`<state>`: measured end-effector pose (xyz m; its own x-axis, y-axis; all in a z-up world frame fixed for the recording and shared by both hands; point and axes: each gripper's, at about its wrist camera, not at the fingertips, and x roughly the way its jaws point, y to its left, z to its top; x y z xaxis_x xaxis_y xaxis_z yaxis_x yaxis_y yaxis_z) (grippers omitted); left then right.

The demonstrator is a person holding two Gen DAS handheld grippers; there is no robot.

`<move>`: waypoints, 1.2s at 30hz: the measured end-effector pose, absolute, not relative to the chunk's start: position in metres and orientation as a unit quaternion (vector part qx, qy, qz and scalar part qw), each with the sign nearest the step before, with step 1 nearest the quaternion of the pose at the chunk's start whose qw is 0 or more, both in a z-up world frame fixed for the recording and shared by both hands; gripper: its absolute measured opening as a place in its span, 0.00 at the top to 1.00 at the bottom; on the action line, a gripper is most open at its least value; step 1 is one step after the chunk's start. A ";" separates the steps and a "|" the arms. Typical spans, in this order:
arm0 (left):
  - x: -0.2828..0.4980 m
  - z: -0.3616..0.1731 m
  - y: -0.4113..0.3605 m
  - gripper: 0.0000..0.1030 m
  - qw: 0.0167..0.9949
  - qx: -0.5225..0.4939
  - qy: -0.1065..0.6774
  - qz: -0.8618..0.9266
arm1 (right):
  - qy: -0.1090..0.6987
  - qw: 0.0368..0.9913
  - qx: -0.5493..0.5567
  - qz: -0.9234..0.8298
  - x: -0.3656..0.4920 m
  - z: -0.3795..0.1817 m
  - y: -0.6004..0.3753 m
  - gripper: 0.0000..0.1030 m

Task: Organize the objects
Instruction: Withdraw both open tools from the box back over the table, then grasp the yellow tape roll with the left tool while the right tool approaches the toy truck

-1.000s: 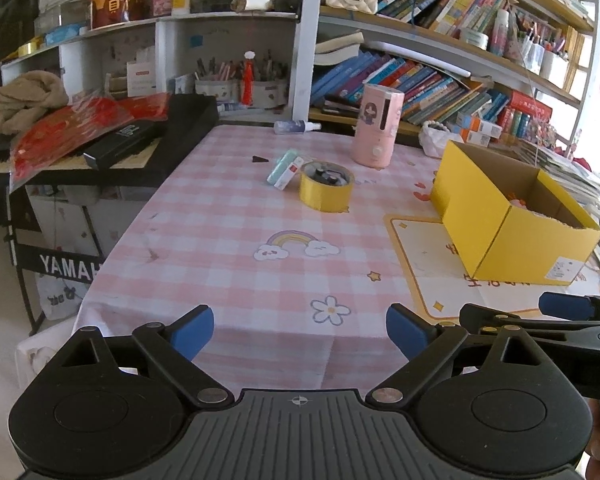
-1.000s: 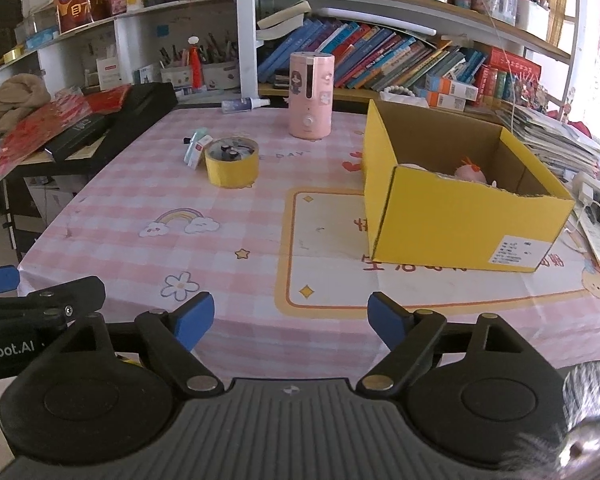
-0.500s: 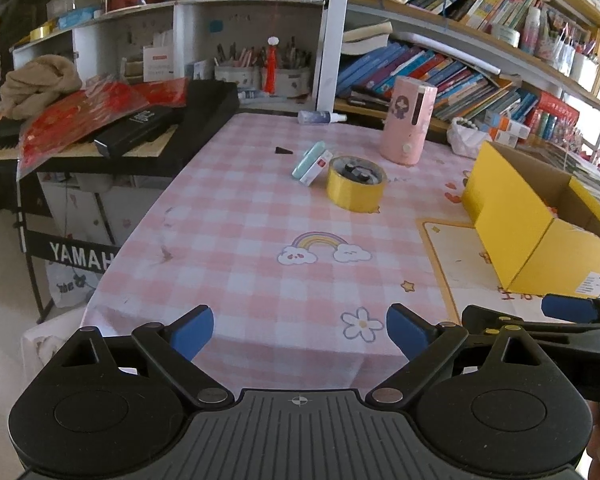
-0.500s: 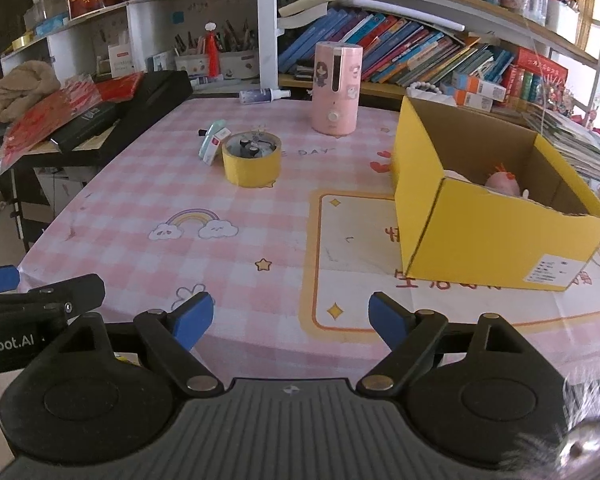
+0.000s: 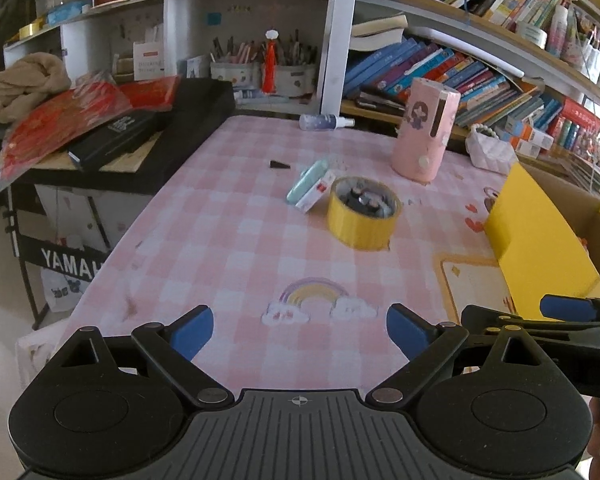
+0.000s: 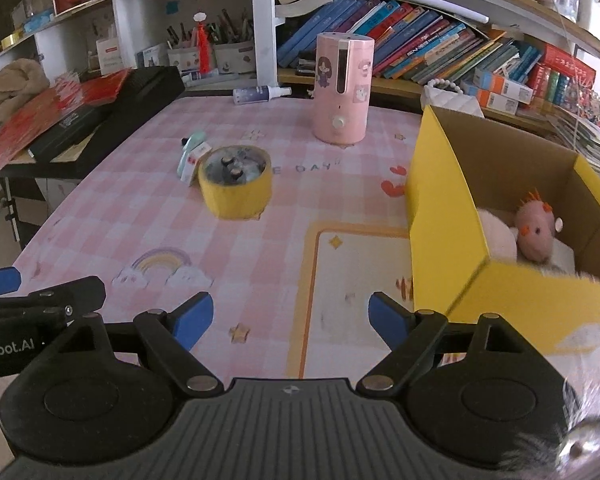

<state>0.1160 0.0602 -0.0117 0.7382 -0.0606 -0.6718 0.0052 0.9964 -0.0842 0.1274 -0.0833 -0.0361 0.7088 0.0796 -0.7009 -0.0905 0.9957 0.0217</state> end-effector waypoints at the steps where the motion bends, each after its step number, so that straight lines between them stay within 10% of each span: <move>1: 0.122 -0.011 0.059 0.07 0.932 -0.037 0.360 -0.015 | 0.378 0.924 -0.007 0.047 0.133 -0.035 -0.085 0.18; 36: 0.257 -0.050 0.016 0.07 0.918 -0.005 0.394 -0.044 | 0.367 0.928 0.009 0.064 0.291 -0.037 -0.110 0.22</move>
